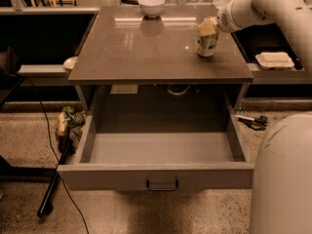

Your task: Pick 7up can from top drawer and place on counter

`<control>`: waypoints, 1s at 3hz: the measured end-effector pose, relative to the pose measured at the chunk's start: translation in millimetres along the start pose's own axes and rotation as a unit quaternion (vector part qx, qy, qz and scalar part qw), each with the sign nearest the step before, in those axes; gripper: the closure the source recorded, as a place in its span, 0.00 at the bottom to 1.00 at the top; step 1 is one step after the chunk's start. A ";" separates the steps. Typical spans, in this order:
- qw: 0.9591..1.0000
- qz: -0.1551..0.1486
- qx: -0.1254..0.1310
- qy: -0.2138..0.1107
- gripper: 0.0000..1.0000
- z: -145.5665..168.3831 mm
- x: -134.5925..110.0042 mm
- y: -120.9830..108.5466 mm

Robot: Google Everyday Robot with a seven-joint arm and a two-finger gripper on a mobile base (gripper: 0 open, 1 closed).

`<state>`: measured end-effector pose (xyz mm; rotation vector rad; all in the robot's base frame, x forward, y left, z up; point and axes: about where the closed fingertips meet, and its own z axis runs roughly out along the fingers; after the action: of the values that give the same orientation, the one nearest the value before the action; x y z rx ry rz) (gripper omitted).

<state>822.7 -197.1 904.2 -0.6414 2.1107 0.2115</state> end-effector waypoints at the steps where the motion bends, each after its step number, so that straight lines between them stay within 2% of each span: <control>1: 1.000 0.003 0.003 -0.001 0.00 -1.7 4.4 -1.8; 2: 1.000 0.005 0.005 -0.002 0.00 -4.5 8.7 -2.1; 3: 1.000 -0.006 0.003 -0.026 0.00 -18.8 8.7 -1.4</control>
Offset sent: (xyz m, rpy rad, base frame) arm -0.0135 -0.0148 -0.0007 0.0042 -0.0151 -0.0259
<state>806.0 -208.6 908.3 -0.6379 2.0569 0.2126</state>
